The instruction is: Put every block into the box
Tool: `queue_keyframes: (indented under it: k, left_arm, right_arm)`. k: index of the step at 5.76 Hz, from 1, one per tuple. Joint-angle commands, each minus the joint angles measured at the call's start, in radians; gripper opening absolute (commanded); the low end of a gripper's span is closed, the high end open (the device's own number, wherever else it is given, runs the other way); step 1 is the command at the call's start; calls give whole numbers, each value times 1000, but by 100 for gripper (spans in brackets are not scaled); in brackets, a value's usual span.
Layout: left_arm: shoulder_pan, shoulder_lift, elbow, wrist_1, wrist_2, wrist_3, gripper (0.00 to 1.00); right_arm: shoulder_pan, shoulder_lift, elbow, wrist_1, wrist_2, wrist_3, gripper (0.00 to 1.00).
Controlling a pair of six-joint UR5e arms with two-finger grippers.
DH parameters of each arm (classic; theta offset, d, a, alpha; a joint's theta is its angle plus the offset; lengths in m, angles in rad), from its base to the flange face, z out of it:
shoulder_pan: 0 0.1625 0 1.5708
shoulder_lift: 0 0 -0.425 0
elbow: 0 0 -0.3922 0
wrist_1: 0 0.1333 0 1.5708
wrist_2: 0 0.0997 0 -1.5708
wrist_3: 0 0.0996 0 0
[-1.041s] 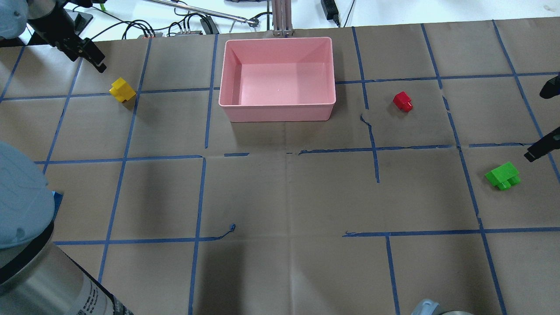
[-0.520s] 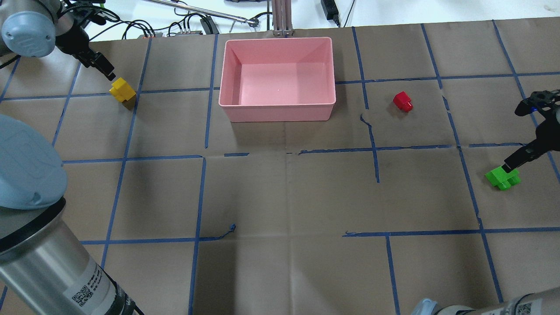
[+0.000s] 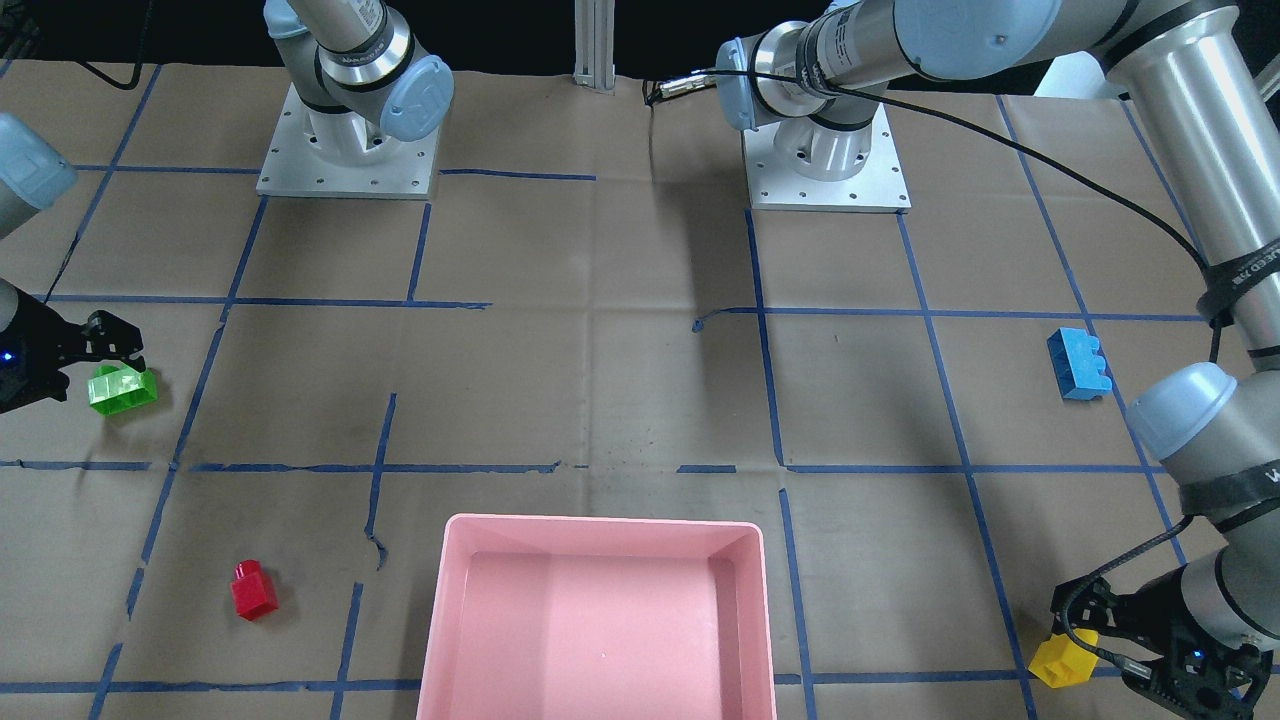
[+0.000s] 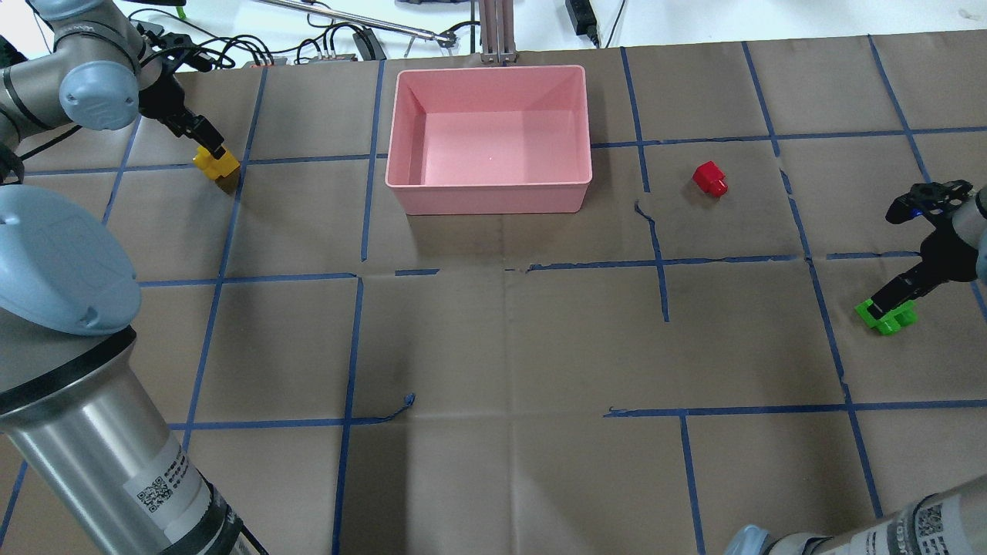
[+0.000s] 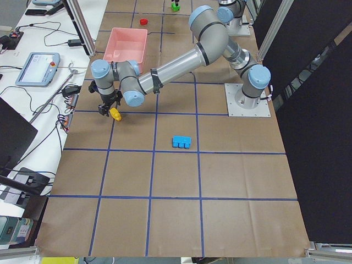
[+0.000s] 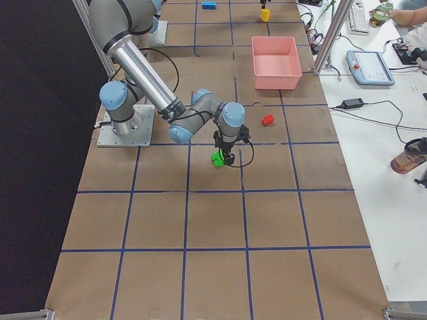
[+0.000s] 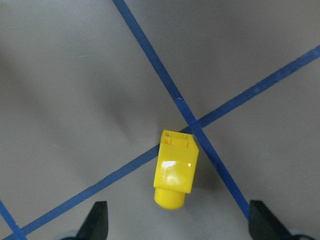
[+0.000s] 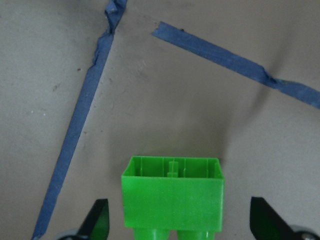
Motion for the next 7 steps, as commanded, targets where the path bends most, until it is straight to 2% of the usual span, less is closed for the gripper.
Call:
queue_keyframes:
  k: [1, 2, 3, 4, 5, 6, 7]
  left_arm:
    - [-2, -22, -4, 2, -3, 39, 66]
    - [-2, -28, -3, -1, -12, 32, 28]
    - [-2, -25, 3, 0, -16, 23, 1]
    - [-2, -10, 6, 3, -51, 3, 0]
    - [-27, 10, 8, -12, -58, -98, 0]
    - [-88, 50, 10, -56, -63, -223, 0]
    - [-163, 108, 10, -114, -86, -443, 0]
  right_arm:
    - [-1, 5, 8, 1, -37, 0, 100]
    - [-1, 5, 8, 1, -42, 0, 96]
    - [-1, 4, 8, 5, -45, 0, 75]
    - [-1, 4, 8, 8, -44, 0, 65]
    - [0, 4, 8, 1, -41, 1, 65]
    - [-1, 2, 7, 5, -42, 3, 51]
    - [0, -10, 2, 7, -41, 4, 44]
